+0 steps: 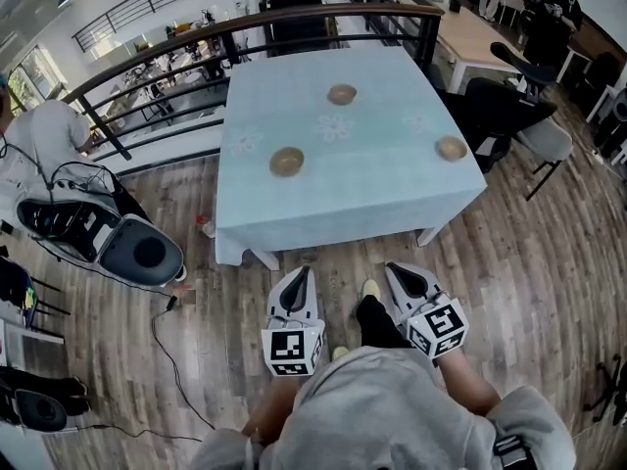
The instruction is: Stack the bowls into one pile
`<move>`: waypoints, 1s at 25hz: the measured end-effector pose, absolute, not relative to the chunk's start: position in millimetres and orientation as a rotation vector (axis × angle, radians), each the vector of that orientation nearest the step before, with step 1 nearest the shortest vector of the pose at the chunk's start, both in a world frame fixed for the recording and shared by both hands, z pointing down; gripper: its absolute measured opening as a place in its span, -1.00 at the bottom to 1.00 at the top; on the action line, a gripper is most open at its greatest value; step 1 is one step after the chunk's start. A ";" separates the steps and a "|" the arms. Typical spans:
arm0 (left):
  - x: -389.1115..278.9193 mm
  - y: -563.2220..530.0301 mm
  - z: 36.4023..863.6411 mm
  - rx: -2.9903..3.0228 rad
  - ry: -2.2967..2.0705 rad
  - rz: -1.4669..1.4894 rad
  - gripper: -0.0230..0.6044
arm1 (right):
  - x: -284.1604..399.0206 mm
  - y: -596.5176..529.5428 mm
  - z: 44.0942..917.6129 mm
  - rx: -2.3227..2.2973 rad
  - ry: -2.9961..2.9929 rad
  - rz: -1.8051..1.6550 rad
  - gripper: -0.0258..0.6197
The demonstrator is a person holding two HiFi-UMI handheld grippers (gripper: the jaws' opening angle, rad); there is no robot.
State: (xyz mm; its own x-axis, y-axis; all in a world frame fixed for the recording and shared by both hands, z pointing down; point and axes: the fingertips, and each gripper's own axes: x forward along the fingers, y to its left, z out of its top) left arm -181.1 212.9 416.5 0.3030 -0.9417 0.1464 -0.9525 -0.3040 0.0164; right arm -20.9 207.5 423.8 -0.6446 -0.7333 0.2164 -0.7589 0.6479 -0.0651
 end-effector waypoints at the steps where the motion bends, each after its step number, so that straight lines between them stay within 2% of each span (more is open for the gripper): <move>1: -181.5 208.6 415.6 2.450 -1.796 0.163 -0.87 | -22.3 201.6 423.3 1.225 -2.697 0.221 -0.84; 8: -180.7 174.6 423.5 2.428 -1.784 0.193 -0.87 | -31.7 168.3 422.8 1.191 -2.708 0.194 -0.84; 25: -162.1 30.5 417.9 2.402 -1.769 0.288 -0.87 | -5.7 29.3 429.6 1.188 -2.698 0.235 -0.84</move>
